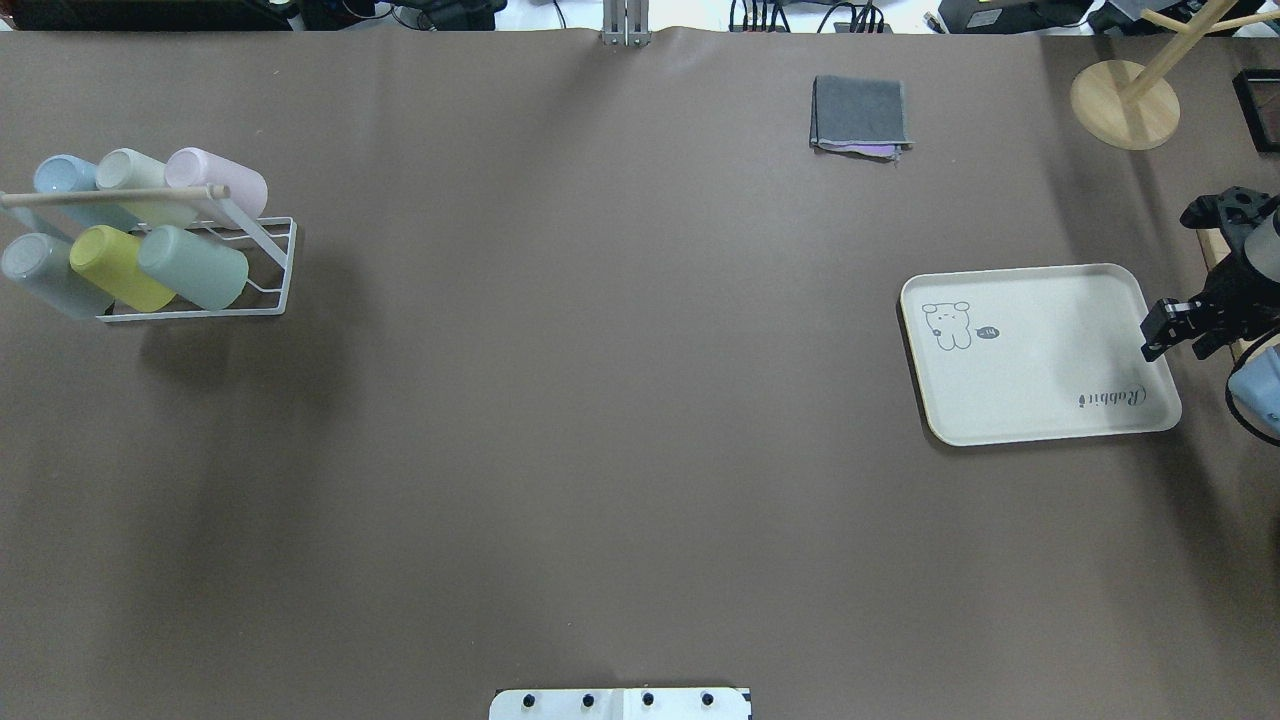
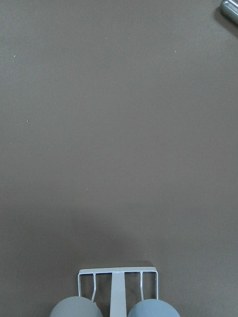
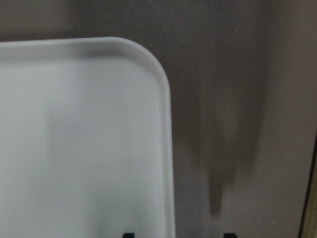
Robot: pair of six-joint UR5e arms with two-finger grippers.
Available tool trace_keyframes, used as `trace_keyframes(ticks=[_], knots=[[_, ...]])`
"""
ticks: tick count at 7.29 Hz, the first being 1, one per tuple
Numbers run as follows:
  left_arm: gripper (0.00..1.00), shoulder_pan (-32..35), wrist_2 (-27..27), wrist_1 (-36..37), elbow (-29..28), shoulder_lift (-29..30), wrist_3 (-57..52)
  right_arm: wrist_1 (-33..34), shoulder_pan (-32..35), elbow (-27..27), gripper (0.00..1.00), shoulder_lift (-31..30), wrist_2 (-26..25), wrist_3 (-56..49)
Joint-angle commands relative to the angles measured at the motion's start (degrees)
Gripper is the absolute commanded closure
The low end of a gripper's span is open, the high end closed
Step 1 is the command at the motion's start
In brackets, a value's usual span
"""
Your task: Pick up and place green cup on tray
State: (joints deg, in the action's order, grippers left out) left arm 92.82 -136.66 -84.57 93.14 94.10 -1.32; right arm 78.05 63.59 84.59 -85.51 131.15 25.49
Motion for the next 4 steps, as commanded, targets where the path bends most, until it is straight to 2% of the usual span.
trace_keyframes(ticks=[1, 3, 4], knots=[[0.02, -3.49, 0.08, 0.28, 8.06, -0.48, 0.0, 0.0, -0.83, -0.91, 0.38, 0.69, -0.1, 0.0], [0.02, -9.99, 0.08, 2.12, 16.08, 0.2, -0.08, 0.0, -1.18, -0.92, 0.44, 0.69, -0.1, 0.0], [0.01, -15.24, 0.52, 2.3, 19.85, 2.56, -0.26, 0.0, -1.18, -0.92, 0.53, 0.69, -0.1, 0.0]])
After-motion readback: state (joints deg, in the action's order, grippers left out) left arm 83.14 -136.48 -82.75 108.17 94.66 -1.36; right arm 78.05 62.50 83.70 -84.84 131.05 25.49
